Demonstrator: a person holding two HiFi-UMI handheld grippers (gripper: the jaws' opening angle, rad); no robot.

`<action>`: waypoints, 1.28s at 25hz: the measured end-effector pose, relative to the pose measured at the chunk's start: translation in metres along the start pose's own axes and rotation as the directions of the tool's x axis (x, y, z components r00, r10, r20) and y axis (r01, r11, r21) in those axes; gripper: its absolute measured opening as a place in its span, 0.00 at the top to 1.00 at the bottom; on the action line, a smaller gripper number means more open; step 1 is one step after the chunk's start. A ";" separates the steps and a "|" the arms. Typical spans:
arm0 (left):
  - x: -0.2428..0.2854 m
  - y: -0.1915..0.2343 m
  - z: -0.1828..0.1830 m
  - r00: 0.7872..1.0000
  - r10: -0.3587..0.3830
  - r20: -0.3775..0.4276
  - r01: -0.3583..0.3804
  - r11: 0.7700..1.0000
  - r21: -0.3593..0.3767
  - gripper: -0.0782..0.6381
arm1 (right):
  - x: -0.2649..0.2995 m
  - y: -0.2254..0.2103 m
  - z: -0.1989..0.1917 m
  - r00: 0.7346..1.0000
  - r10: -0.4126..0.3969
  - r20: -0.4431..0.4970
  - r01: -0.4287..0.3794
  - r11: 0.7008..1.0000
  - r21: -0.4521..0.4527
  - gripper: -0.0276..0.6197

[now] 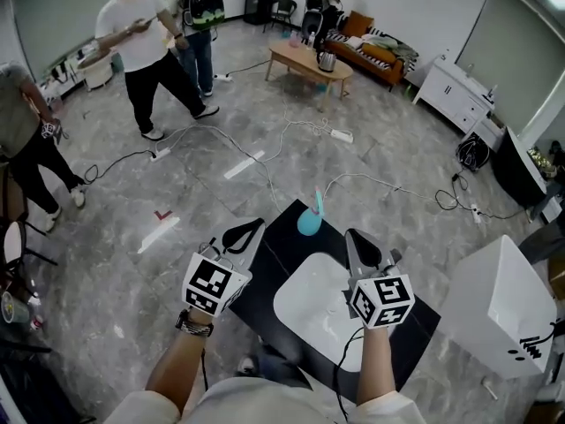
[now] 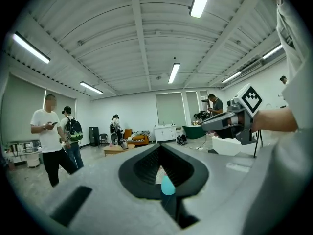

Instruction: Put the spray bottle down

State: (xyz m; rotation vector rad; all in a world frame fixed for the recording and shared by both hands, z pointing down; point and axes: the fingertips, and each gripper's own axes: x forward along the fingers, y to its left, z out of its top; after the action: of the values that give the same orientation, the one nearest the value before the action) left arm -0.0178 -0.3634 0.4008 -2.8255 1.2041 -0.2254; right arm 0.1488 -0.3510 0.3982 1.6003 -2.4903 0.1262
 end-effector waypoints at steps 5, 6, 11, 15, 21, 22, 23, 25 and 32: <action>-0.010 -0.017 0.020 0.999 -0.032 0.020 0.031 0.999 0.025 0.89 | -0.036 0.005 0.017 0.999 -0.029 0.037 0.029 1.000 -0.002 0.95; -0.013 -0.020 0.024 0.999 -0.036 0.024 0.035 0.999 0.029 0.89 | -0.043 0.006 0.021 0.998 -0.033 0.044 0.033 0.999 -0.002 0.95; -0.024 -0.031 0.044 0.998 -0.052 0.047 0.049 0.997 0.053 0.89 | -0.070 0.015 0.037 0.996 -0.046 0.072 0.049 0.998 -0.028 0.95; -0.031 -0.040 0.056 0.996 -0.062 0.065 0.058 0.996 0.062 0.89 | -0.088 0.025 0.046 0.995 -0.040 0.090 0.045 0.998 -0.048 0.95; -0.037 -0.050 0.068 0.993 -0.082 0.084 0.076 0.995 0.068 0.89 | -0.098 0.031 0.053 0.995 -0.038 0.097 0.046 0.996 -0.079 0.95; -0.037 -0.051 0.068 0.993 -0.083 0.083 0.077 0.995 0.071 0.89 | -0.100 0.030 0.054 0.994 -0.040 0.099 0.048 0.996 -0.081 0.95; -0.037 -0.052 0.069 0.993 -0.083 0.082 0.077 0.994 0.073 0.89 | -0.102 0.029 0.056 0.994 -0.041 0.101 0.049 0.995 -0.083 0.95; -0.036 -0.053 0.070 0.993 -0.081 0.083 0.075 0.994 0.075 0.89 | -0.104 0.027 0.059 0.994 -0.042 0.104 0.051 0.995 -0.087 0.95; -0.031 -0.052 0.066 0.994 -0.084 0.074 0.079 0.994 0.070 0.89 | -0.099 0.022 0.059 0.994 -0.039 0.105 0.047 0.996 -0.079 0.95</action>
State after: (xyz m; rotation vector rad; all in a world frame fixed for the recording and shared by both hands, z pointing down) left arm 0.0083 -0.3051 0.3380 -2.8001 1.0477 -0.1559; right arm 0.1628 -0.2629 0.3213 1.6658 -2.4987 -0.0650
